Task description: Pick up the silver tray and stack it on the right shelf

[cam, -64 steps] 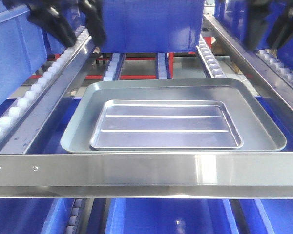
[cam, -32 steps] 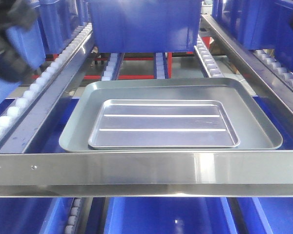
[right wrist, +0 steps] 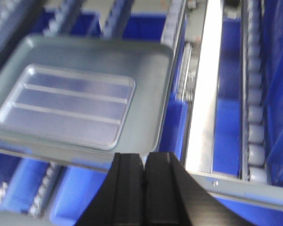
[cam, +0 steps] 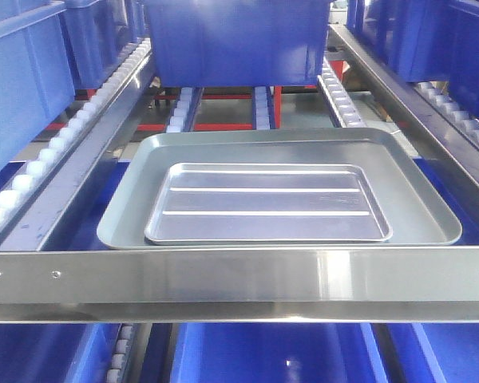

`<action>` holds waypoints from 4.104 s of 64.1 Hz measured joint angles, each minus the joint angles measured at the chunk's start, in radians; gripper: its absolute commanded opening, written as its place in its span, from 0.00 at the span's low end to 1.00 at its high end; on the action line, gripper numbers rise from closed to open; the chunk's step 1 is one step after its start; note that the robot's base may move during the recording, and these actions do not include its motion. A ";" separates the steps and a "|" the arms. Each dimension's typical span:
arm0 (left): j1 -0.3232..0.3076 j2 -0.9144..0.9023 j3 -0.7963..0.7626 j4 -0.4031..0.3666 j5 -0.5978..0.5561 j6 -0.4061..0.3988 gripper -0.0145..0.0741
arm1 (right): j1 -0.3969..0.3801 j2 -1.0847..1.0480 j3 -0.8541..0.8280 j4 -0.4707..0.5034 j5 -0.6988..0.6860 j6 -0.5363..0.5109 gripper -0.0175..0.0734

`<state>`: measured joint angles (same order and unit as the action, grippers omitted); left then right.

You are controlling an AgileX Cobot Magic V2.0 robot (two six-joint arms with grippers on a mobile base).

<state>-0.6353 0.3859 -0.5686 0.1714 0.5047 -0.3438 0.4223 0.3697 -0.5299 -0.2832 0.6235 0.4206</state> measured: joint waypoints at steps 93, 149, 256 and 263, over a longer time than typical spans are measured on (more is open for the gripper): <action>0.485 -0.393 0.456 -0.270 -0.261 0.392 0.05 | 0.000 -0.194 0.000 -0.005 -0.049 -0.004 0.25; 0.560 -0.397 0.598 -0.280 -0.490 0.402 0.05 | 0.000 -0.194 0.000 -0.005 -0.052 -0.004 0.25; 0.560 -0.397 0.600 -0.281 -0.492 0.402 0.05 | -0.490 -0.379 0.558 0.283 -0.530 -0.287 0.25; 0.560 -0.397 0.600 -0.281 -0.492 0.402 0.05 | -0.490 -0.379 0.558 0.283 -0.530 -0.287 0.25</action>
<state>-0.0748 -0.0114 0.0317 -0.1096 0.0125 0.0585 -0.0676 -0.0094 0.0285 0.0000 0.0939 0.1340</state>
